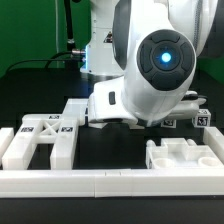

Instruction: Assemble chair

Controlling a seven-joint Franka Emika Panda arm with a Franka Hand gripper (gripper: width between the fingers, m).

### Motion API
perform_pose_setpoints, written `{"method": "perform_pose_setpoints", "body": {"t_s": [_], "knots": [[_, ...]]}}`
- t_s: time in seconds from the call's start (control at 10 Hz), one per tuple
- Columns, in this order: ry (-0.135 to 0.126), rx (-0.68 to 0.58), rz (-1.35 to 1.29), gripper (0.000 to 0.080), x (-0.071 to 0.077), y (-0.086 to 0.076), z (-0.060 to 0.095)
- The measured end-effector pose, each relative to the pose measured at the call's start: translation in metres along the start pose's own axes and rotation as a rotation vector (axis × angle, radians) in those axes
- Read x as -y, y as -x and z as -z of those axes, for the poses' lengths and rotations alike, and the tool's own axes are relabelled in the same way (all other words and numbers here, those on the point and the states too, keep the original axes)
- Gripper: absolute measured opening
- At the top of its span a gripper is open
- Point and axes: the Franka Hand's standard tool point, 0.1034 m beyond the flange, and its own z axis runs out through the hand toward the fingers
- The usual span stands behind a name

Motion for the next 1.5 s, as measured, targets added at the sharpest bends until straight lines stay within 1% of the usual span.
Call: {"method": "perform_pose_setpoints", "body": {"t_s": [0.2,0.4,0.6,0.7,0.9,1.0,1.2,1.5], "knots": [[-0.002,0.003,0.005,0.0635,-0.001,0.001,-0.002],[-0.002,0.003,0.006,0.0283,-0.001,0.001,-0.002],[-0.003,0.001,0.006,0.0285,-0.001,0.001,0.001],[-0.004,-0.004,0.008,0.0285,-0.001,0.003,0.007],[-0.008,-0.005,0.015,0.0285,0.000,0.012,0.025],[-0.012,-0.013,0.018,0.0285,0.002,0.018,0.038],[-0.011,-0.028,0.017,0.0285,0.002,0.014,0.036],[-0.009,-0.084,0.023,0.0286,0.001,0.007,0.043]]}}
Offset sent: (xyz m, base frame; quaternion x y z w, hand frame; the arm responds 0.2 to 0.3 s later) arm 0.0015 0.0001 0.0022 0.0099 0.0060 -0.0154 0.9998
